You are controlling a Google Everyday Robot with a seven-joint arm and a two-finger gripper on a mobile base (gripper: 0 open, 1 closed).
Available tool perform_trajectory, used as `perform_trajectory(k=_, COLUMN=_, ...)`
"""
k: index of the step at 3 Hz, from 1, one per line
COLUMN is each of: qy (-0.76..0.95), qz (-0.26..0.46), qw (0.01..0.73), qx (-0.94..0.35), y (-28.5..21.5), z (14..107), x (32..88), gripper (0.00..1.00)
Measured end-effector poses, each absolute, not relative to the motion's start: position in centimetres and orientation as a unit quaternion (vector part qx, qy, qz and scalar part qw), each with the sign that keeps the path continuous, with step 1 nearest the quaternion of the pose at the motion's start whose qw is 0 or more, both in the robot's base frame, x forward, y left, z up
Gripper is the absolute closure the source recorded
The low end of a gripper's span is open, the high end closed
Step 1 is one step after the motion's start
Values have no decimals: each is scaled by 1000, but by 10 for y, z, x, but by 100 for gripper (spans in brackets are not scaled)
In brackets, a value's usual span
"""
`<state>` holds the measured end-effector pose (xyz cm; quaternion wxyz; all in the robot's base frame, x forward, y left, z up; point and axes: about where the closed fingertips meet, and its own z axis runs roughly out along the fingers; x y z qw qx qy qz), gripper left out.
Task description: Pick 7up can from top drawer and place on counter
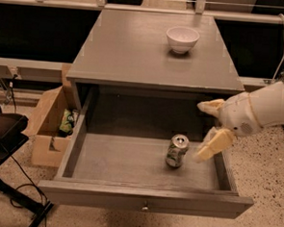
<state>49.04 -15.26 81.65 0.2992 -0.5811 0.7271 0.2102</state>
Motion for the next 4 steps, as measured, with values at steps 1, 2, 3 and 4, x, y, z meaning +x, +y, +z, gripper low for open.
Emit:
perform_trajectory(k=1, qy=683, qz=310, qw=380, qx=-542, y=-109, z=759, x=509, gripper=0)
perform_trajectory(k=2, qy=657, qz=343, qw=420, qx=-524, y=-90, z=734, x=516, gripper=0)
perform_trajectory(k=3, qy=642, qz=340, qw=449, qx=-520, y=-86, z=710, x=526, gripper=0)
perform_trajectory(k=4, qy=648, qz=279, qw=480, qx=-521, y=-124, z=707, x=580, gripper=0)
